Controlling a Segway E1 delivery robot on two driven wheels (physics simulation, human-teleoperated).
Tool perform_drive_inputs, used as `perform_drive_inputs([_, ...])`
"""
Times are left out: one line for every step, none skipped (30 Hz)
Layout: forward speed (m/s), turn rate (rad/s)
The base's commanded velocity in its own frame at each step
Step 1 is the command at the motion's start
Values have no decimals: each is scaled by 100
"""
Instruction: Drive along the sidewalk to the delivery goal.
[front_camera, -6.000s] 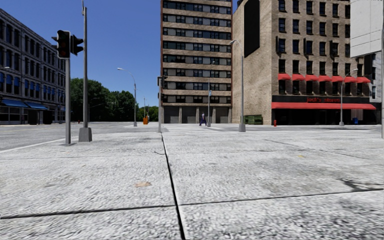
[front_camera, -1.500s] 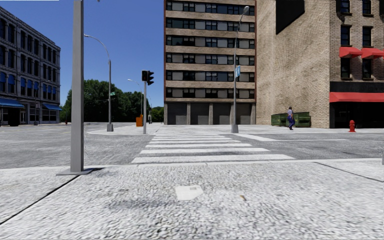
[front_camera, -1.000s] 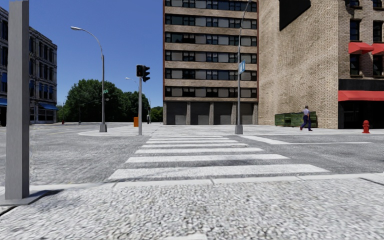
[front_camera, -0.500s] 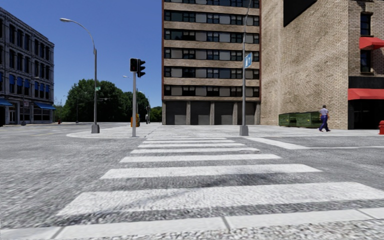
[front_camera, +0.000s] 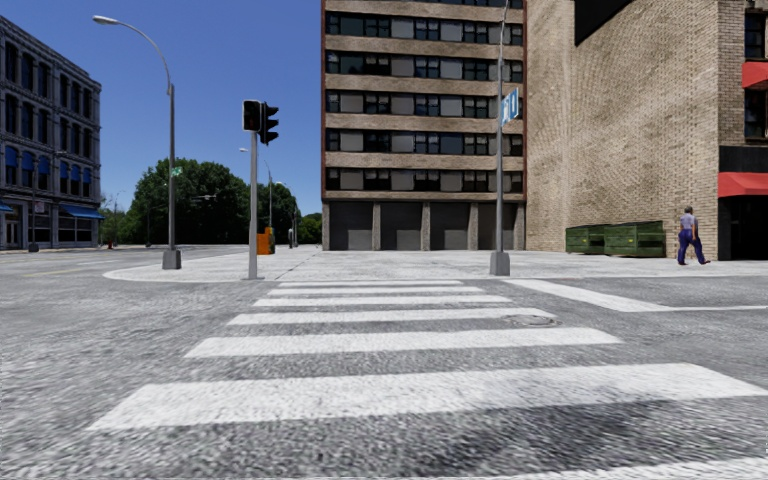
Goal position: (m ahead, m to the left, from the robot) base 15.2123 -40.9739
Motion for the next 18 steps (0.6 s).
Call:
perform_drive_inputs([188, 0])
perform_drive_inputs([188, 0])
perform_drive_inputs([176, 0])
perform_drive_inputs([166, 0])
perform_drive_inputs([160, 0])
perform_drive_inputs([160, 0])
perform_drive_inputs([154, 0])
perform_drive_inputs([148, 0])
perform_drive_inputs([143, 0])
perform_drive_inputs([143, 0])
perform_drive_inputs([140, 0])
perform_drive_inputs([139, 0])
perform_drive_inputs([139, 0])
perform_drive_inputs([139, 0])
perform_drive_inputs([138, 0])
perform_drive_inputs([138, 0])
perform_drive_inputs([138, 0])
perform_drive_inputs([138, 0])
